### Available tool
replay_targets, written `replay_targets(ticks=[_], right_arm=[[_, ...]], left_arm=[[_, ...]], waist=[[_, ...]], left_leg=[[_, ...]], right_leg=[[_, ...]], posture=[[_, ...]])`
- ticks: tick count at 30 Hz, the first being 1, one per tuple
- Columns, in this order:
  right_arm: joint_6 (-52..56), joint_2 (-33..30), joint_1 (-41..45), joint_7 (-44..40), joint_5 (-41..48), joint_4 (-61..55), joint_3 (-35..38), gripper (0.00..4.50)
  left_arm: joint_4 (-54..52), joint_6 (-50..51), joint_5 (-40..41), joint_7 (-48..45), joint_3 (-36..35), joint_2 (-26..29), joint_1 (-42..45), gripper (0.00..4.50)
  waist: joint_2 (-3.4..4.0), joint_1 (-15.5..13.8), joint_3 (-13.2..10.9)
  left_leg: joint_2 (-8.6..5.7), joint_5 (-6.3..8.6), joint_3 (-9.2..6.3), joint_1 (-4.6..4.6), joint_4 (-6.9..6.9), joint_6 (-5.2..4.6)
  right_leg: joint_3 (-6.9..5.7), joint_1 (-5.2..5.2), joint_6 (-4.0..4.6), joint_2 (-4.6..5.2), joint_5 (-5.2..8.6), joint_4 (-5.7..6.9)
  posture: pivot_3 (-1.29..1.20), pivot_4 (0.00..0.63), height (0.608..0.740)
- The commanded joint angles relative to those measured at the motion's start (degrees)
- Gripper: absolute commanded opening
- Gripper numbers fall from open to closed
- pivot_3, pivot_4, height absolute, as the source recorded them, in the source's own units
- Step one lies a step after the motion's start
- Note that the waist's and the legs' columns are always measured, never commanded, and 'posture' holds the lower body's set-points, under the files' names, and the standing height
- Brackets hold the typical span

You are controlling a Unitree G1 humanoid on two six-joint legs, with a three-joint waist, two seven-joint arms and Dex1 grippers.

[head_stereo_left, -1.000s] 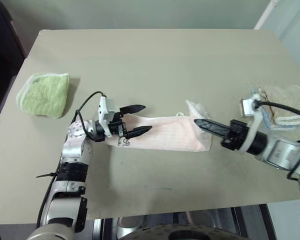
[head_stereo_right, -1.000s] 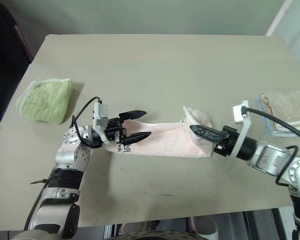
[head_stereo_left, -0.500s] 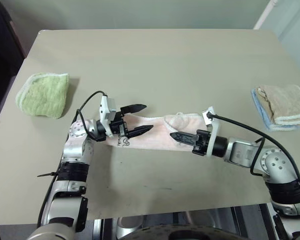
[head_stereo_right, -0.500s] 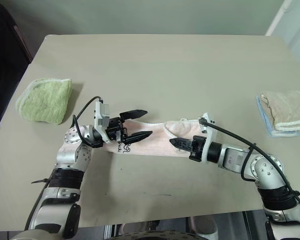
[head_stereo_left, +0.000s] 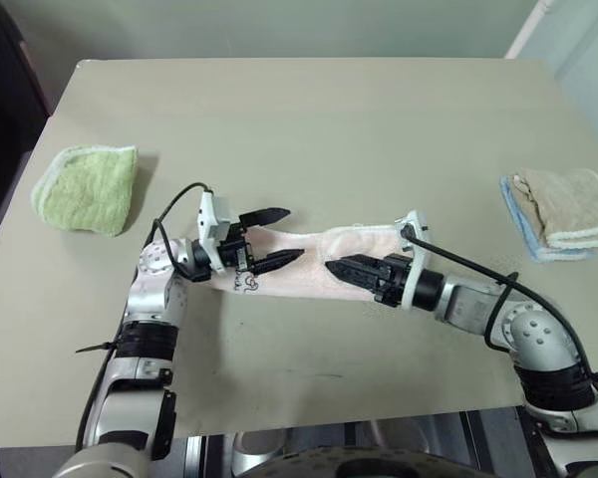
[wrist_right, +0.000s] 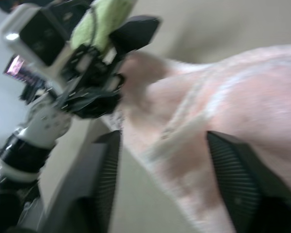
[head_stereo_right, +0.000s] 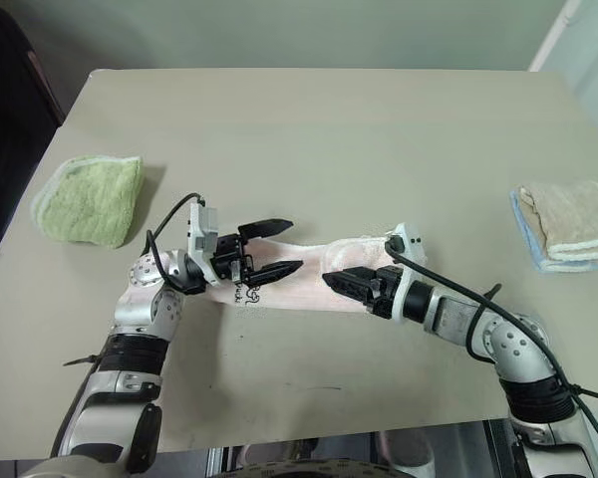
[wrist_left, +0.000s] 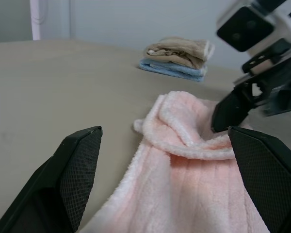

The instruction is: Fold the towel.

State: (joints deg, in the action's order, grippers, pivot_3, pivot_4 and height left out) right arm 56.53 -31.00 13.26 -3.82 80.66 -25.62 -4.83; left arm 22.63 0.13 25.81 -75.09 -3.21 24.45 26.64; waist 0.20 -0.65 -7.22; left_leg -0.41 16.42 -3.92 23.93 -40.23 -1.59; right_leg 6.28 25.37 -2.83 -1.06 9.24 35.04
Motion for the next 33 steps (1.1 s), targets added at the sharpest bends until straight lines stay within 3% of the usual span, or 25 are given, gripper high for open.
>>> replay_targets(ticks=[1, 4, 7, 13, 17, 22, 27, 33], right_arm=[[-1.2, -1.5, -1.7, -4.5, 6.8, -4.7, 5.6, 4.48], [-4.0, -2.1, -2.1, -5.6, 8.8, -5.8, 10.5, 4.49], [-7.7, -2.0, -2.2, -7.1, 7.0, -5.9, 15.0, 3.78], [-12.9, -1.1, -2.7, -9.2, -3.8, -1.8, 16.3, 1.63], [-16.8, 0.1, -2.7, -11.4, -16.2, -1.0, 11.7, 0.18], [-19.5, 1.9, -3.7, -14.0, -27.1, 0.6, 6.0, 0.03], [-20.4, 3.7, -3.7, -13.9, -35.9, 2.7, 1.8, 0.03], [-22.0, 3.2, -5.9, -13.3, -50.1, 6.8, -5.8, 0.03]], left_arm=[[1.3, -1.7, 0.9, 0.0, -1.9, 0.0, 2.7, 4.5], [-0.2, 1.6, 4.9, 1.1, -3.9, -2.0, 5.0, 4.32], [-4.3, 7.3, 9.9, 0.9, -4.7, -3.7, 5.9, 3.57], [-8.4, 8.9, 8.7, -1.2, -0.2, -5.6, 4.8, 1.39], [-6.3, 3.2, 1.5, -0.7, 5.5, -7.7, 4.4, 0.0], [2.0, -10.2, -8.7, 0.6, 11.3, -9.7, 4.6, 0.0], [3.4, -11.4, -10.8, 0.5, 13.7, -11.5, 4.3, 0.0], [0.4, -8.5, -13.6, -2.0, 17.4, -7.1, 0.8, 0.0]], waist=[[0.0, -0.1, 0.0], [0.0, 0.0, 0.0], [-0.01, 0.0, 0.0], [0.0, 0.1, 0.0], [0.0, 0.1, 0.0], [0.02, 0.2, 0.0], [0.02, 0.1, 0.0], [0.02, 0.2, 0.0]], left_leg=[[0.0, -0.02, 0.0, 0.0, -0.01, 0.03], [-0.03, -0.08, 0.01, 0.01, -0.01, 0.13], [-0.03, -0.09, 0.01, 0.01, -0.02, 0.11], [0.0, -0.06, -0.01, -0.06, 0.03, 0.06], [0.01, -0.06, -0.02, -0.06, 0.02, -0.01], [0.0, -0.07, -0.03, -0.11, 0.0, -0.04], [0.0, -0.08, -0.03, -0.1, 0.01, -0.06], [0.01, -0.08, -0.05, -0.18, 0.08, -0.06]], right_leg=[[0.0, -0.01, 0.0, 0.0, 0.0, 0.0], [0.03, -0.04, 0.0, 0.0, 0.0, -0.03], [0.03, -0.05, -0.01, 0.01, -0.01, -0.04], [0.02, -0.05, 0.01, 0.0, 0.0, -0.01], [0.02, -0.06, -0.01, 0.01, -0.04, -0.01], [0.02, -0.08, -0.05, 0.01, -0.1, 0.0], [0.01, -0.12, -0.06, 0.02, -0.22, -0.04], [0.01, -0.15, -0.03, 0.01, -0.32, -0.04]], posture=[[0.0, 0.15, 0.74], [0.0, 0.15, 0.74], [0.0, 0.15, 0.74], [0.0, 0.15, 0.74], [0.0, 0.15, 0.74], [0.0, 0.15, 0.74], [0.0, 0.15, 0.74], [0.0, 0.15, 0.74]])
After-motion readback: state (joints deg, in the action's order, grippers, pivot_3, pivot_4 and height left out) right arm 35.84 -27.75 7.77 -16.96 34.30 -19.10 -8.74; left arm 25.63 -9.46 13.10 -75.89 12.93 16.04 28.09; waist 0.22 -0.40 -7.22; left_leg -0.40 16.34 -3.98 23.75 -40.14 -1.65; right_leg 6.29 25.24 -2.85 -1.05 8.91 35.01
